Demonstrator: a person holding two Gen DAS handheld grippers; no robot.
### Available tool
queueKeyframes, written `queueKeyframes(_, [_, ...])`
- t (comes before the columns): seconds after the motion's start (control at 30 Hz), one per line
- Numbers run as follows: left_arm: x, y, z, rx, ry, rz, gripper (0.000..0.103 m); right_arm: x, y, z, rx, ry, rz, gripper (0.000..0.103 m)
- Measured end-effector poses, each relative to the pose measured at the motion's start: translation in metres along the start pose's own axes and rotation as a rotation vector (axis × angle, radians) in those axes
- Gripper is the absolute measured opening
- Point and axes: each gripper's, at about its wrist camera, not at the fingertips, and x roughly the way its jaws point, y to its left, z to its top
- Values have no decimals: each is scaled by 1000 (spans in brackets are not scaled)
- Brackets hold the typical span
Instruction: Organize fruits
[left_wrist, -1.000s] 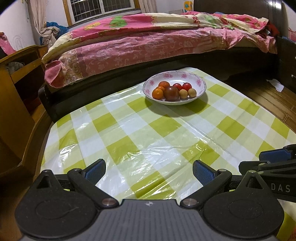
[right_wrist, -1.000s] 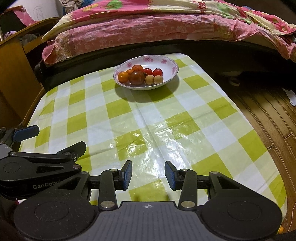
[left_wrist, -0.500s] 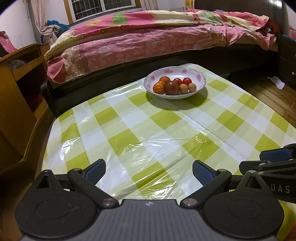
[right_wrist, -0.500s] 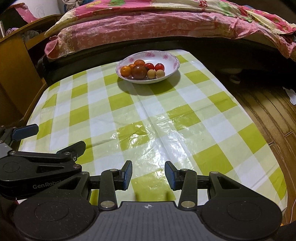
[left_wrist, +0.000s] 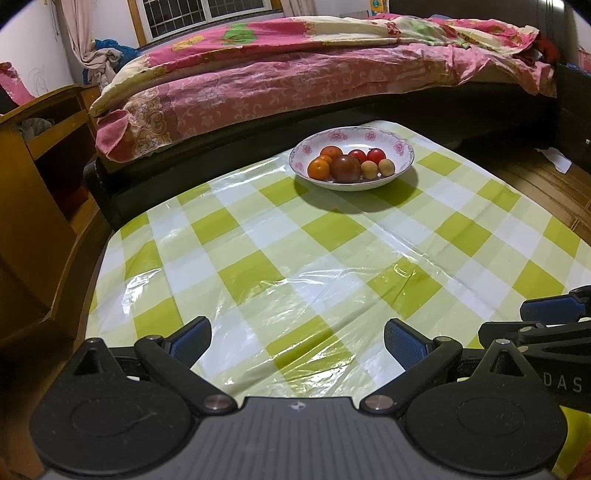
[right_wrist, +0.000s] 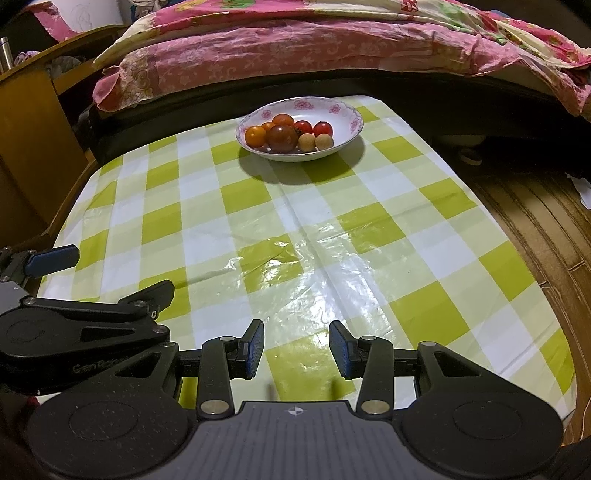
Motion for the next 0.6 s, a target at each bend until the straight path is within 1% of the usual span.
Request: queueKeyframes(0.6, [-3,0,-1,4,-8,9,103,-2,2,-1,-5,-4,2,38])
